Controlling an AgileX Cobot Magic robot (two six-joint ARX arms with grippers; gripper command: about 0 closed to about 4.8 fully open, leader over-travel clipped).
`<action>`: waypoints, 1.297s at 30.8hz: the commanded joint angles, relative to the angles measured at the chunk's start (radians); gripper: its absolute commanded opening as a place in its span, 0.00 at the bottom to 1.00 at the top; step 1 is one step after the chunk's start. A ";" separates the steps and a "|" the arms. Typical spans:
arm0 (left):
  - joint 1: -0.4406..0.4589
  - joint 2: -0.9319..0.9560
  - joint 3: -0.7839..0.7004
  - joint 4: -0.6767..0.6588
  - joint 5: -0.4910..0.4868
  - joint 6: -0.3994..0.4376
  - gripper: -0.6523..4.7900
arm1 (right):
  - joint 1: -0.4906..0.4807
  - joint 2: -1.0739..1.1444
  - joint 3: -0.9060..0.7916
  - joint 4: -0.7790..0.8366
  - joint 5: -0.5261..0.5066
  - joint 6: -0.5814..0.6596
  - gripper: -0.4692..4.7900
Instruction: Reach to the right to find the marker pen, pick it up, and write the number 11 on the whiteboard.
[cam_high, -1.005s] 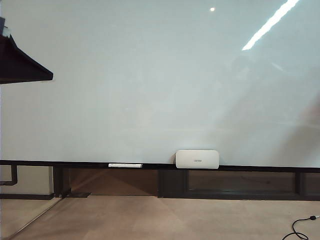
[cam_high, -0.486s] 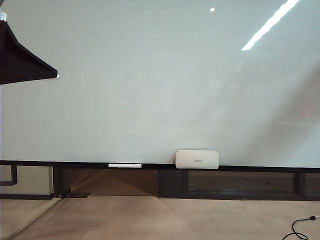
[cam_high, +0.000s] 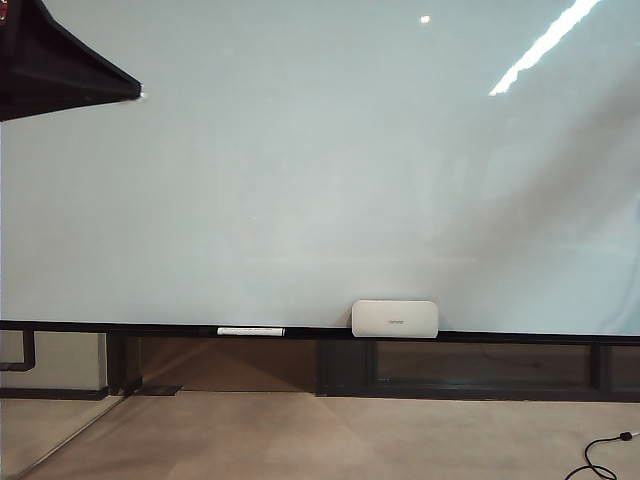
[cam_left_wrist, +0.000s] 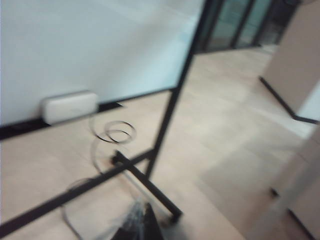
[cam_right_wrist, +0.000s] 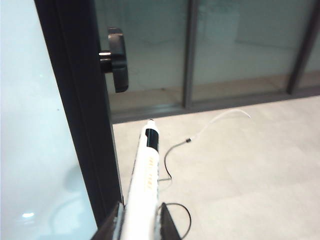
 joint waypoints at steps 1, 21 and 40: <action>-0.037 -0.007 0.008 0.012 0.032 -0.040 0.11 | -0.001 -0.069 0.005 -0.062 0.018 0.000 0.08; -0.088 -0.117 0.254 -0.133 -0.099 -0.071 0.11 | 0.317 -0.320 0.005 -0.330 -0.080 0.090 0.08; -0.088 -0.204 0.358 -0.288 -0.249 -0.039 0.11 | 0.852 -0.463 0.005 -0.396 0.113 0.053 0.08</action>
